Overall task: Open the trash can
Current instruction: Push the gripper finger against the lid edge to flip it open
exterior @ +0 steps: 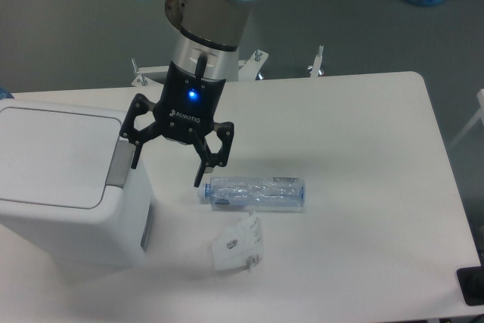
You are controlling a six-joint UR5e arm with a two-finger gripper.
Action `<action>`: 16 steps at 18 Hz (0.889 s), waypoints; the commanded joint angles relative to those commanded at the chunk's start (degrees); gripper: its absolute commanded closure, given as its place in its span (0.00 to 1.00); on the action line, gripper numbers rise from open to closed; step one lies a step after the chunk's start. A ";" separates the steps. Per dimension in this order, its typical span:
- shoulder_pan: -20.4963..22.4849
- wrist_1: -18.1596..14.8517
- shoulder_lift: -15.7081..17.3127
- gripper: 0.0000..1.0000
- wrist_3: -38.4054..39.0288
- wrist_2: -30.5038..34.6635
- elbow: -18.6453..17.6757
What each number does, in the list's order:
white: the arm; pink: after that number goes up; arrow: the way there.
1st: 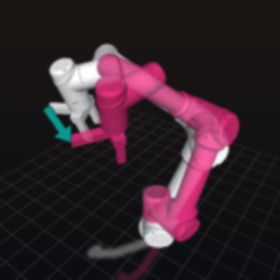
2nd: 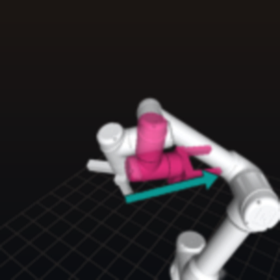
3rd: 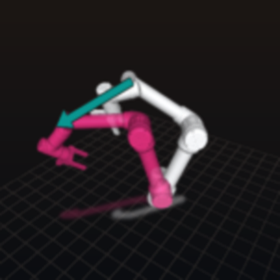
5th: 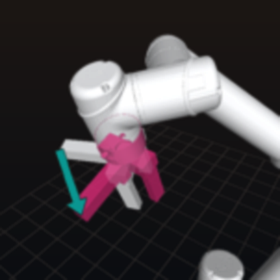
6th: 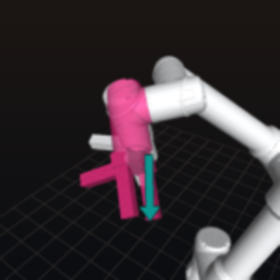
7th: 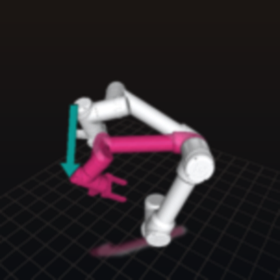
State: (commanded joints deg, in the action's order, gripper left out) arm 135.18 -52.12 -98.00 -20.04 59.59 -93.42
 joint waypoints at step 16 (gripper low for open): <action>-0.97 0.00 -0.35 0.00 0.26 0.18 -0.80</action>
State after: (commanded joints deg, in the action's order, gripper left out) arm 134.21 -52.12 -98.35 -19.78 59.77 -94.22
